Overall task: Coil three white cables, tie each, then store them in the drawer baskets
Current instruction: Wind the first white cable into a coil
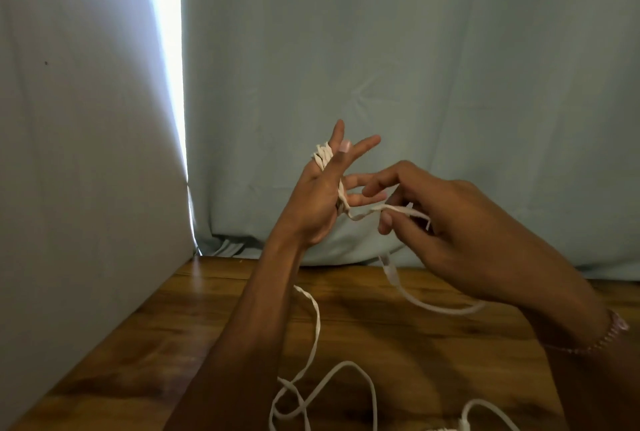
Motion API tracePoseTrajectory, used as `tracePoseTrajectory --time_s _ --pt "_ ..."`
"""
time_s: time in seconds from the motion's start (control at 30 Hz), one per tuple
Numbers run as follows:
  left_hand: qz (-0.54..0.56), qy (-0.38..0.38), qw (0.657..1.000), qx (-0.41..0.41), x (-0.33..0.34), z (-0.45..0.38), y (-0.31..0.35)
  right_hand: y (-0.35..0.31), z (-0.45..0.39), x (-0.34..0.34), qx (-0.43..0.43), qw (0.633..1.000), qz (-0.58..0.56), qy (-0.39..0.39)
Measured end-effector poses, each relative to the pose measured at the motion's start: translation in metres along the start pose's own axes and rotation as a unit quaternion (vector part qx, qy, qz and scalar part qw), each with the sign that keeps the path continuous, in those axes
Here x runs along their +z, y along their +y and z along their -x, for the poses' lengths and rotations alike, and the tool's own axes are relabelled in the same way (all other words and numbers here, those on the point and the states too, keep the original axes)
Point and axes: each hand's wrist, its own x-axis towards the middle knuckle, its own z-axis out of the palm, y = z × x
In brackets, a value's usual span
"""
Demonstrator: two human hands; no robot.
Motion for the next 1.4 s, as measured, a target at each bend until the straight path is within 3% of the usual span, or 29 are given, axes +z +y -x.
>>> tracePoseTrajectory --time_s 0.2,0.43,0.53,0.6,0.77,1.1,1.3,1.4 --pt "-0.071 -0.010 0.997 -0.034 0.010 0.000 -0.006 0.005 0.000 -0.009 -0.045 0.998 -0.040 0.013" --pt "-0.153 -0.068 0.983 -0.080 0.022 0.003 -0.008 0.016 -0.005 -0.007 -0.058 0.990 0.024 0.127" --pt "-0.095 -0.089 0.984 -0.119 0.025 0.004 -0.008 0.021 -0.006 -0.012 -0.076 0.978 0.028 0.195" --pt "-0.032 -0.147 0.981 -0.123 0.026 0.004 -0.009 0.026 -0.005 -0.018 -0.078 0.970 0.033 0.227" --pt "0.037 -0.212 0.964 -0.155 0.032 0.005 -0.007 0.048 -0.001 -0.023 -0.069 0.959 0.048 0.270" --pt "0.104 -0.321 0.931 -0.138 0.033 0.011 0.003 0.080 -0.004 -0.010 -0.066 0.952 0.118 0.275" --pt "0.071 -0.260 0.957 -0.110 0.026 0.010 0.006 0.085 -0.012 0.016 -0.059 0.975 0.083 0.199" --pt "0.125 -0.227 0.959 -0.114 0.023 0.007 0.010 0.083 -0.013 0.027 -0.015 0.985 0.051 0.162"
